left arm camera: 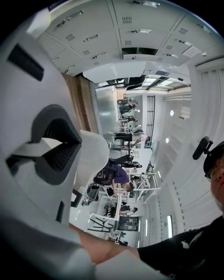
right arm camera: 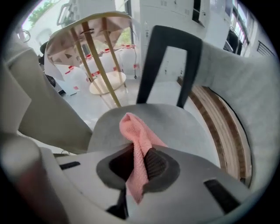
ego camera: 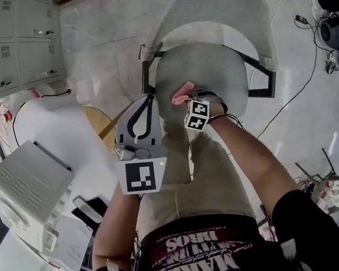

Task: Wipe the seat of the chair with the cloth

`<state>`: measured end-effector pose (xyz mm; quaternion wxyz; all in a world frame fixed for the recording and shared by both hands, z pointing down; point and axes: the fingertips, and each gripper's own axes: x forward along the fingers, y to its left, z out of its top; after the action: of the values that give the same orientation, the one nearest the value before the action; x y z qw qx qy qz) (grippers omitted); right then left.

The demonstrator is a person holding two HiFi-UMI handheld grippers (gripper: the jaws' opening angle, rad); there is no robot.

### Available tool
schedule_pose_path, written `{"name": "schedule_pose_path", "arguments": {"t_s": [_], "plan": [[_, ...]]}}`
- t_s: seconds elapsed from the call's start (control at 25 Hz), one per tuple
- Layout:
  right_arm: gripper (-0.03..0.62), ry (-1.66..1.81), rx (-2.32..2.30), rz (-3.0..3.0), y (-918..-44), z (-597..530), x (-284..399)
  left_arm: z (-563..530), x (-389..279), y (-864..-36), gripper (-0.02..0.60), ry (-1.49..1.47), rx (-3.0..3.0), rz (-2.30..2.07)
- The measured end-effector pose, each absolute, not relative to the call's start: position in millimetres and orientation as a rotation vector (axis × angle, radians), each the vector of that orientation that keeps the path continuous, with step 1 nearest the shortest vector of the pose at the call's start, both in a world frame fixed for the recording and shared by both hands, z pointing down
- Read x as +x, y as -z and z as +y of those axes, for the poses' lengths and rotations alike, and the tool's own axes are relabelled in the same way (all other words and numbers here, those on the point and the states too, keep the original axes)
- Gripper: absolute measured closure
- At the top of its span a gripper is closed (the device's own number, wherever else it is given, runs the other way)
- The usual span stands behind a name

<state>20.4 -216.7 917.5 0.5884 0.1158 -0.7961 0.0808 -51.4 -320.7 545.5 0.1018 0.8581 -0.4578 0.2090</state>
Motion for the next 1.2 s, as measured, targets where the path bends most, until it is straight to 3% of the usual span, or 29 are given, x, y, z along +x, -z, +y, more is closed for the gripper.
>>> {"name": "schedule_pose_path", "arguments": {"t_s": [0.2,0.36,1.2], "plan": [[0.559,-0.134,0.100,-1.924,-928.2,-184.2,-62.7,-313.9,-62.9,-554.7,0.576,-0.650,2.508,-1.364],[0.559,-0.161,0.074,-1.860,-947.5,-168.8,-58.1,-305.2,-70.1,-563.0,0.576,-0.652,2.489,-1.375],[0.559,-0.476,0.429,-1.564,-942.7,-123.8,222.2,-248.5,-17.8,-515.3,0.576,-0.574,2.515,-1.406]]}}
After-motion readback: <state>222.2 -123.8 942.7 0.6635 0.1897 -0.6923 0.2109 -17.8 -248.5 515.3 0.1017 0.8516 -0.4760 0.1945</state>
